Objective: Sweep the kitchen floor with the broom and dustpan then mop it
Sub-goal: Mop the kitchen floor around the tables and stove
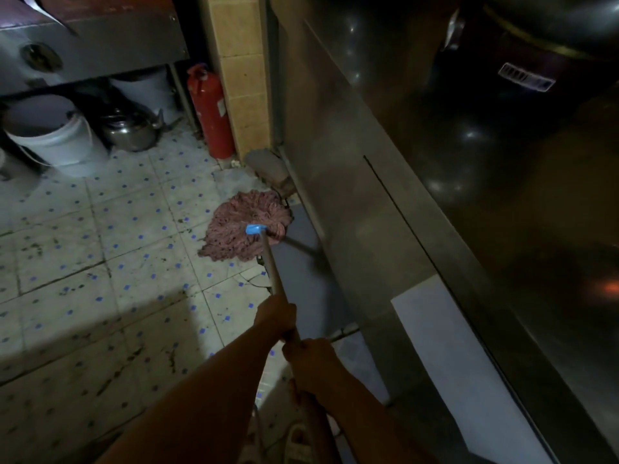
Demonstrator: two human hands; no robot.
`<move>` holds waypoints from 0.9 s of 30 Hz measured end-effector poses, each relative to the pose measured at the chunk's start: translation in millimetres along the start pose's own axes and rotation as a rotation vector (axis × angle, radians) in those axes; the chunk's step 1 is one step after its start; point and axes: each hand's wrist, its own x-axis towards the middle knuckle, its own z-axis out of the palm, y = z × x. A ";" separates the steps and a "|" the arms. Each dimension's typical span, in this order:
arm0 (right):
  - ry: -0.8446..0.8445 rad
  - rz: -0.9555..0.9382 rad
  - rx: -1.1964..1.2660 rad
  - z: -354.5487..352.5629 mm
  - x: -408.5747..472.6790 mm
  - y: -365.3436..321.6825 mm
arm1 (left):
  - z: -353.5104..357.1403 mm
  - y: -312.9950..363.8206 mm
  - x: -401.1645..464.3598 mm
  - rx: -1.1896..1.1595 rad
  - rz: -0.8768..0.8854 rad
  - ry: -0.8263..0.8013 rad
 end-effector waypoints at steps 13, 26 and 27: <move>-0.080 0.025 0.019 58.0 19.3 -51.2 | -60.1 -30.1 45.5 -0.160 -0.041 0.000; -0.195 0.083 -0.124 69.7 -21.0 -41.4 | -62.3 -76.1 5.3 -0.196 -0.137 0.109; -0.219 0.063 -0.150 72.6 -26.0 -34.5 | -60.4 -85.0 -1.7 -0.210 -0.171 0.125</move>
